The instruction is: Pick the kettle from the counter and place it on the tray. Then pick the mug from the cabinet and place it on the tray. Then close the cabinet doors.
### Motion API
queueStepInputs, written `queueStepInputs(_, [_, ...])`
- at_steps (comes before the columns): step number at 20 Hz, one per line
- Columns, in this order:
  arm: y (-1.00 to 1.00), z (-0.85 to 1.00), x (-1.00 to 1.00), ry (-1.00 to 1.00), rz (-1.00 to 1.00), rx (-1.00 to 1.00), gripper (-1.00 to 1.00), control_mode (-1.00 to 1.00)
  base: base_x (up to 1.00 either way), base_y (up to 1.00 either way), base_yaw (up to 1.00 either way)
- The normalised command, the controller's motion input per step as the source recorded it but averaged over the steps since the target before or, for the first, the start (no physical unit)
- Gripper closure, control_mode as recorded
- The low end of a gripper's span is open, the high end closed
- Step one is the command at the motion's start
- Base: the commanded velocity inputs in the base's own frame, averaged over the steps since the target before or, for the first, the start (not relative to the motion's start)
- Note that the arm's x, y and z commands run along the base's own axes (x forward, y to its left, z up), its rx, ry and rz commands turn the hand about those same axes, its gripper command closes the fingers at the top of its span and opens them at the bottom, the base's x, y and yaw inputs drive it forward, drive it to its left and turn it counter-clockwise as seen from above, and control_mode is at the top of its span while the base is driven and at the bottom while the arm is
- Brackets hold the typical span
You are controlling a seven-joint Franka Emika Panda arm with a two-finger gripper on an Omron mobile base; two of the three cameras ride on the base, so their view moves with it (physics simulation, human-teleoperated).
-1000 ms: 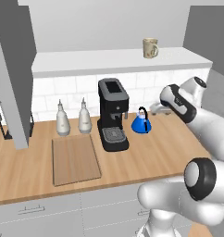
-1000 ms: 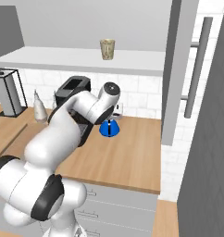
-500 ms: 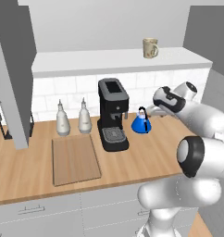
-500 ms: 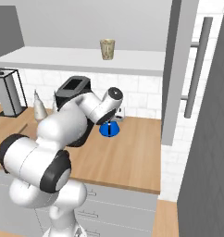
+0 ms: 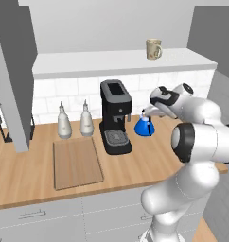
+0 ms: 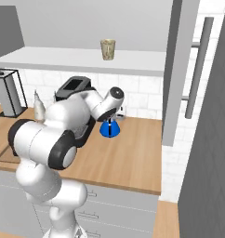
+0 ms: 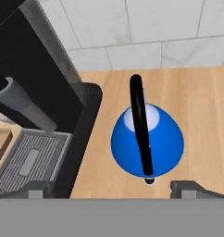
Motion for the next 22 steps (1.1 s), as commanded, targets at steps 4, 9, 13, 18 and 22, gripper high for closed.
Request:
queueStepInputs(4, [0.00,-0.15,0.35,0.00,0.00,0.00,-1.00,-1.00,0.00,0.00,0.00])
queueStepInputs(9, [-0.01,-0.17,0.27,0.00,0.00,0.00,-1.00,-1.00,0.00,0.00,0.00])
queueStepInputs(13, [-0.02,-0.16,0.27,0.00,0.00,0.00,-1.00,-1.00,0.00,0.00,0.00])
queueStepInputs(18, [-0.06,-0.21,0.26,0.00,0.00,0.00,-1.00,-1.00,0.00,0.00,0.00])
queueStepInputs(22, [0.00,-0.16,0.18,0.00,0.00,0.00,-1.00,-1.00,0.00,0.00,0.00])
